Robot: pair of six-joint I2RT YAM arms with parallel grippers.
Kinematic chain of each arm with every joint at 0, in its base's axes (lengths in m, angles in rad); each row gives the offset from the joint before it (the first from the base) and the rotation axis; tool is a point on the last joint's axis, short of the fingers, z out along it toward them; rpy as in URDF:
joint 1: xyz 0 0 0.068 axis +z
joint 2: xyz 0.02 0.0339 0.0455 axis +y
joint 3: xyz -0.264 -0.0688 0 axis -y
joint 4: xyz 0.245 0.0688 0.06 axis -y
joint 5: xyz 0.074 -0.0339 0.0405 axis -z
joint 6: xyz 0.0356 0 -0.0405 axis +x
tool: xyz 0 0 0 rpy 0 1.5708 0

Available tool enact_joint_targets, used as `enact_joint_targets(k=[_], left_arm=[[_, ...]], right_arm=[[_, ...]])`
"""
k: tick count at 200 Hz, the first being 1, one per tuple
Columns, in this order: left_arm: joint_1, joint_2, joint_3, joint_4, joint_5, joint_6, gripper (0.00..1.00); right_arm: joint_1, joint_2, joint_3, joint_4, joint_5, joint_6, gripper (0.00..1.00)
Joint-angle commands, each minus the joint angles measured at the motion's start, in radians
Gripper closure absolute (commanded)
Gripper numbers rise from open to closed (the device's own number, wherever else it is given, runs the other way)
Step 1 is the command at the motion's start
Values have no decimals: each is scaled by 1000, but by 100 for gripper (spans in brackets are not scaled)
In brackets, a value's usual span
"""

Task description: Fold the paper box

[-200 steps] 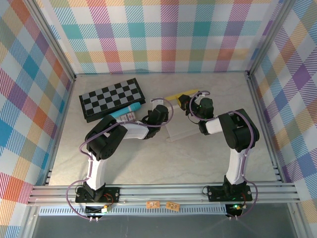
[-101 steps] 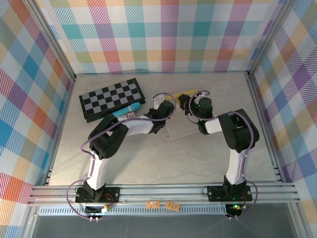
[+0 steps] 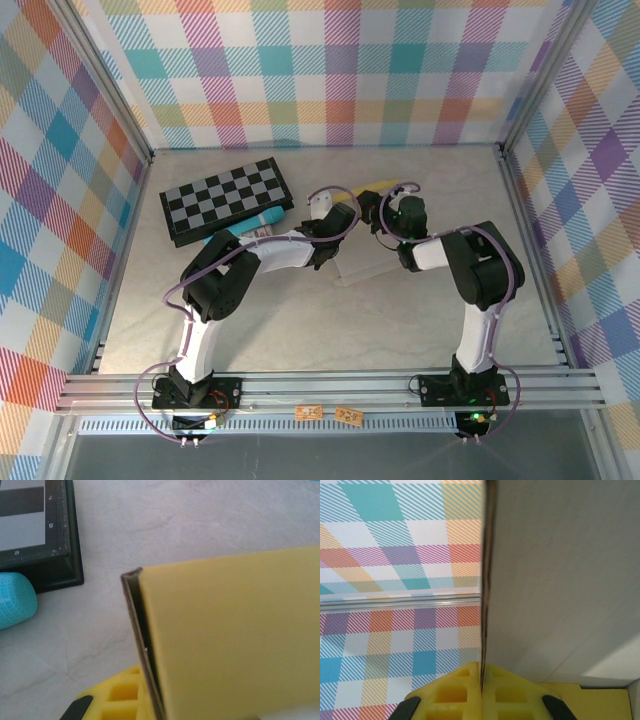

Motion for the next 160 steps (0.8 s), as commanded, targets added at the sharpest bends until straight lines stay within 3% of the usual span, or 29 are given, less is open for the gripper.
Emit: enact_joint_targets(k=[1, 32, 55, 101, 128, 160], left_arm=[[43, -36, -10, -52, 5, 26, 100], [93, -125, -5, -148, 114, 17, 100], [133, -185, 24, -248, 236, 18, 100], [208, -252, 134, -488, 604, 52, 100], [236, -244, 244, -656, 770, 77, 100], [236, -273, 294, -768, 837, 115, 100]], right_arm=[[26, -101, 0, -288, -36, -30, 66], [14, -291, 115, -693, 58, -106, 36], [-14, -411, 270, -1053, 143, -189, 25], [-56, -453, 669, -1645, 279, -440, 25], [-63, -452, 775, -1818, 333, -538, 27], [-63, -466, 817, -1926, 356, -600, 28]])
